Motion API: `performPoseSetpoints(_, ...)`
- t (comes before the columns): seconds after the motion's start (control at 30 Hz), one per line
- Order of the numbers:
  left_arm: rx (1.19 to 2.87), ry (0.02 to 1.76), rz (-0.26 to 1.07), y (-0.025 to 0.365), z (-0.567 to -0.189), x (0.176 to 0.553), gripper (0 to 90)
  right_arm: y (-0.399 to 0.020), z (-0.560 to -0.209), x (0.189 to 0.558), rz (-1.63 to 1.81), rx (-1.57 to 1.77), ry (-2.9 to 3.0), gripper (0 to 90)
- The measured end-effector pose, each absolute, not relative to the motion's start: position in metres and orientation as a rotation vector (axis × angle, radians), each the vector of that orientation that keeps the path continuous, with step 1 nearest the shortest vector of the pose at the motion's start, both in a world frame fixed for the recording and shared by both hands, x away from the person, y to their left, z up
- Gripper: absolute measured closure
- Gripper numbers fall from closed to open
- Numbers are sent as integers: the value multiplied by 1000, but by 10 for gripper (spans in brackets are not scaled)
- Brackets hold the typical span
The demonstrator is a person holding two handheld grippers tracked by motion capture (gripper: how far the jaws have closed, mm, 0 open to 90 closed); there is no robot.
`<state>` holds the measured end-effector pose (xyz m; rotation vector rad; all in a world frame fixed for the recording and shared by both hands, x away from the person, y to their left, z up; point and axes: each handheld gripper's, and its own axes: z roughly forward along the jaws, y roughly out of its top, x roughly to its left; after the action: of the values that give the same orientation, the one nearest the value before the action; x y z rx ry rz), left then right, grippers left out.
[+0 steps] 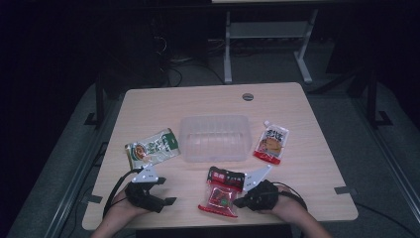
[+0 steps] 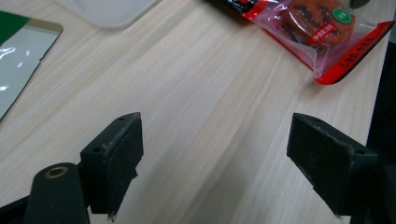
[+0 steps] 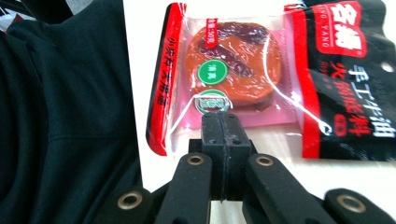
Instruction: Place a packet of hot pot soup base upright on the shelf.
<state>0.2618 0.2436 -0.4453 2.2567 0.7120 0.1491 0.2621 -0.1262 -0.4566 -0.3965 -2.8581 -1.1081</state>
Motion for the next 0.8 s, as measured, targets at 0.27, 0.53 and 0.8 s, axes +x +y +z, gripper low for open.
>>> performPoseSetpoints(0.27, 2272, 678, 138, 238, -445, 264, 181, -105, -460, 260, -1084, -367, -2858, 899)
performPoseSetpoints(0.53, 2271, 674, 128, 236, -444, 263, 181, -90, -462, 261, -1086, -350, -2839, 899)
performPoseSetpoints(0.8, 2276, 657, 132, 235, -443, 262, 185, -56, -463, 260, -1101, -256, -2847, 899)
